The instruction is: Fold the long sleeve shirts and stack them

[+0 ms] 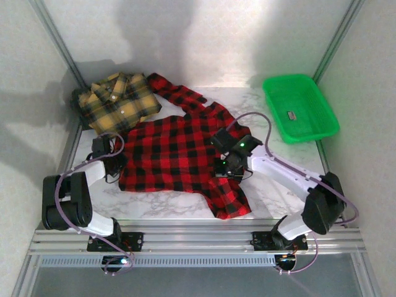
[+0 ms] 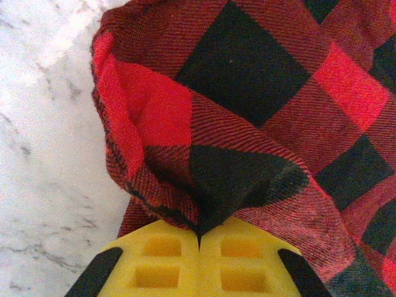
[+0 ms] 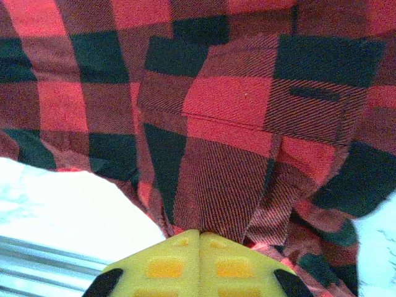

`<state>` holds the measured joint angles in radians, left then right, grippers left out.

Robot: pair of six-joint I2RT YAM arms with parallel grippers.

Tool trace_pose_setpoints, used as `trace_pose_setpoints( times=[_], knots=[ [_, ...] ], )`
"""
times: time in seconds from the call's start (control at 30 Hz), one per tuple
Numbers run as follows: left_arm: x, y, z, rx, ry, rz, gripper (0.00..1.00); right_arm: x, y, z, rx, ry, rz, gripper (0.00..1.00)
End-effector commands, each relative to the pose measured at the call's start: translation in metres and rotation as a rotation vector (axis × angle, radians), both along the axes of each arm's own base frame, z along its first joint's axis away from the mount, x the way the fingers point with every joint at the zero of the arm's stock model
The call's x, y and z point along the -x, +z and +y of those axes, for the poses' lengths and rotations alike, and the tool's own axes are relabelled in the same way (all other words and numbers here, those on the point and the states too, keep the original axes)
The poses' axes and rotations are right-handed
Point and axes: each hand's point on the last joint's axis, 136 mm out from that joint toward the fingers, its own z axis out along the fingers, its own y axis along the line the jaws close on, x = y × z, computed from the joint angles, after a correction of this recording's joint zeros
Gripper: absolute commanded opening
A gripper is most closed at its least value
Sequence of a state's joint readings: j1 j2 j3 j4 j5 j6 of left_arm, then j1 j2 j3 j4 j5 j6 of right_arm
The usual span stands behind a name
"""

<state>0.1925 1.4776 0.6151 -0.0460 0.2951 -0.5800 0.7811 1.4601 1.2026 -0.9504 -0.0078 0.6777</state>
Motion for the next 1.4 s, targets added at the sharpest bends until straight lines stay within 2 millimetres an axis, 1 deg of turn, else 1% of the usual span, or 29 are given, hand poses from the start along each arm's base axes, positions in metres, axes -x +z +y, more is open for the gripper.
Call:
trace_pose_setpoints(
  times=[0.0, 0.1, 0.13, 0.2, 0.27, 0.37, 0.43, 0.5, 0.57, 0.63, 0.67, 0.7, 0.73, 0.77, 0.8, 0.83, 0.87, 0.9, 0.93, 0.97, 1.0, 1.03, 1.07, 1.1, 1.13, 1.23, 1.3, 1.37],
  knots=[
    [-0.012, 0.008, 0.007, -0.006, 0.030, -0.030, 0.00, 0.002, 0.023, -0.047, 0.053, -0.168, -0.034, 0.00],
    [-0.013, 0.006, 0.008, -0.002, 0.045, -0.026, 0.00, 0.014, 0.038, -0.104, 0.120, -0.379, -0.052, 0.00],
    [-0.014, 0.006, 0.008, 0.005, 0.047, -0.024, 0.00, 0.022, 0.041, -0.129, 0.148, -0.470, -0.072, 0.00],
    [-0.016, 0.006, 0.008, 0.013, 0.047, -0.021, 0.00, 0.041, 0.041, -0.162, 0.181, -0.599, -0.087, 0.00],
    [-0.016, 0.007, 0.006, 0.023, 0.050, -0.030, 0.00, 0.066, 0.037, -0.186, 0.198, -0.704, -0.082, 0.00],
    [-0.019, 0.008, 0.004, 0.039, 0.053, -0.037, 0.00, 0.095, 0.022, -0.192, 0.186, -0.753, 0.002, 0.00],
    [-0.021, 0.009, 0.001, 0.049, 0.051, -0.041, 0.00, 0.106, 0.012, -0.184, 0.164, -0.738, 0.070, 0.00],
    [-0.023, 0.010, 0.000, 0.059, 0.054, -0.046, 0.00, 0.122, 0.002, -0.178, 0.159, -0.730, 0.139, 0.00],
    [-0.024, 0.011, 0.001, 0.061, 0.062, -0.049, 0.00, 0.138, -0.004, -0.181, 0.176, -0.757, 0.168, 0.00],
    [-0.025, 0.013, 0.003, 0.050, 0.072, -0.048, 0.00, 0.147, -0.003, -0.189, 0.190, -0.793, 0.168, 0.01],
    [-0.026, 0.014, 0.005, 0.048, 0.075, -0.044, 0.00, 0.147, 0.000, -0.194, 0.192, -0.812, 0.146, 0.15],
    [-0.026, 0.015, 0.005, 0.046, 0.077, -0.036, 0.00, 0.144, 0.004, -0.196, 0.185, -0.818, 0.115, 0.31],
    [-0.024, 0.016, 0.007, 0.040, 0.084, -0.021, 0.07, 0.137, 0.010, -0.197, 0.176, -0.814, 0.077, 0.41],
    [-0.020, 0.018, 0.010, 0.029, 0.098, -0.005, 0.25, 0.126, 0.019, -0.196, 0.171, -0.797, 0.031, 0.47],
    [-0.015, 0.021, 0.014, 0.014, 0.120, 0.012, 0.45, 0.113, 0.029, -0.191, 0.168, -0.765, -0.008, 0.51],
    [-0.009, 0.028, 0.018, 0.005, 0.145, 0.028, 0.59, 0.098, 0.040, -0.183, 0.165, -0.713, -0.041, 0.54],
    [-0.004, 0.036, 0.022, -0.007, 0.165, 0.033, 0.66, 0.085, 0.049, -0.175, 0.165, -0.665, -0.064, 0.56],
    [0.001, 0.048, 0.027, -0.022, 0.187, 0.028, 0.72, 0.074, 0.059, -0.168, 0.179, -0.621, -0.078, 0.58],
    [0.007, 0.061, 0.031, -0.039, 0.208, 0.023, 0.82, 0.062, 0.068, -0.160, 0.180, -0.574, -0.098, 0.59],
    [0.015, 0.078, 0.040, -0.073, 0.241, 0.018, 0.92, 0.045, 0.078, -0.143, 0.152, -0.491, -0.128, 0.61],
    [0.022, 0.089, 0.045, -0.100, 0.260, 0.017, 0.97, 0.034, 0.082, -0.131, 0.134, -0.436, -0.134, 0.62],
    [0.031, 0.099, 0.049, -0.122, 0.270, 0.022, 0.99, 0.027, 0.082, -0.122, 0.129, -0.398, -0.132, 0.63],
    [0.039, 0.105, 0.049, -0.126, 0.269, 0.032, 0.99, 0.020, 0.076, -0.108, 0.108, -0.342, -0.116, 0.63],
    [0.047, 0.105, 0.045, -0.116, 0.263, 0.049, 0.99, 0.016, 0.068, -0.099, 0.091, -0.316, -0.096, 0.63],
    [0.056, 0.103, 0.038, -0.092, 0.247, 0.070, 0.99, 0.013, 0.055, -0.090, 0.071, -0.295, -0.074, 0.62],
    [0.085, 0.085, 0.017, -0.040, 0.201, 0.157, 0.94, 0.006, 0.015, -0.066, -0.035, -0.273, -0.012, 0.60],
    [0.102, 0.075, 0.010, -0.065, 0.183, 0.205, 0.94, 0.003, -0.003, -0.057, -0.084, -0.264, -0.004, 0.59],
    [0.112, 0.060, -0.001, -0.016, 0.168, 0.226, 0.91, 0.001, -0.014, -0.054, -0.103, -0.251, -0.003, 0.58]
  ],
)
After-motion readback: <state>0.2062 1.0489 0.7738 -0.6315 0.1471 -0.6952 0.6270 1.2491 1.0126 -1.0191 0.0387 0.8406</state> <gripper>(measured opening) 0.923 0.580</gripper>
